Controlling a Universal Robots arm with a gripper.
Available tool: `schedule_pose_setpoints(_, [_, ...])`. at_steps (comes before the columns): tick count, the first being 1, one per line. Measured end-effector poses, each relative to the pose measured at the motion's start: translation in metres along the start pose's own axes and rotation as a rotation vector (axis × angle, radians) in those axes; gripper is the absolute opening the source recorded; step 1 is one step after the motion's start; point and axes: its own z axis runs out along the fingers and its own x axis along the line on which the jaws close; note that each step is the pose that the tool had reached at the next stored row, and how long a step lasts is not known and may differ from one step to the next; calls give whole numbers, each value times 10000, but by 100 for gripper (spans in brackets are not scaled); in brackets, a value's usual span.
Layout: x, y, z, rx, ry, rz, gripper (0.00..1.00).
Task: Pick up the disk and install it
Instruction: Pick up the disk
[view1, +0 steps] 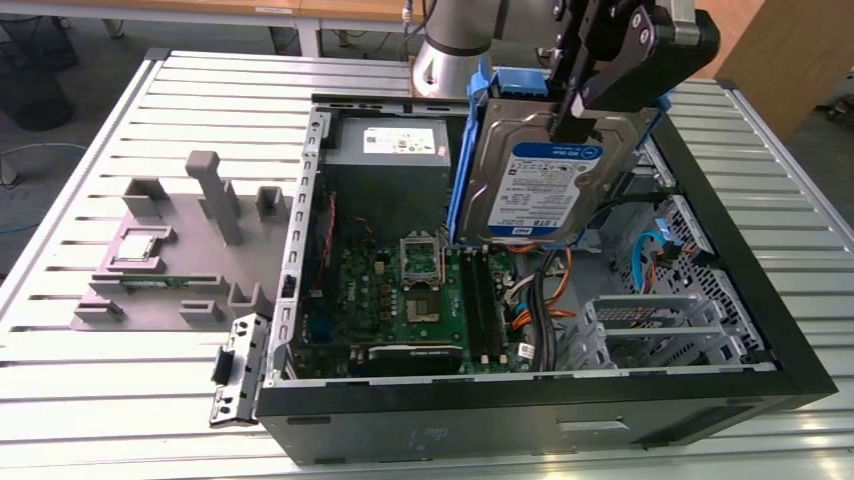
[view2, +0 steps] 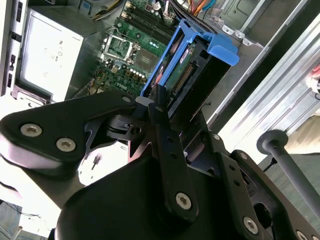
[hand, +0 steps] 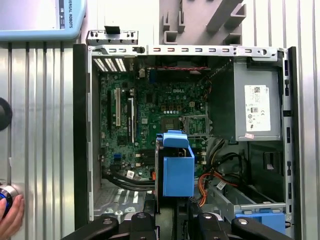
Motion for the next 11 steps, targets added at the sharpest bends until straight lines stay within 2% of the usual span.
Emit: schedule_pose_setpoints(11, [131, -6, -7, 1, 27, 2, 35])
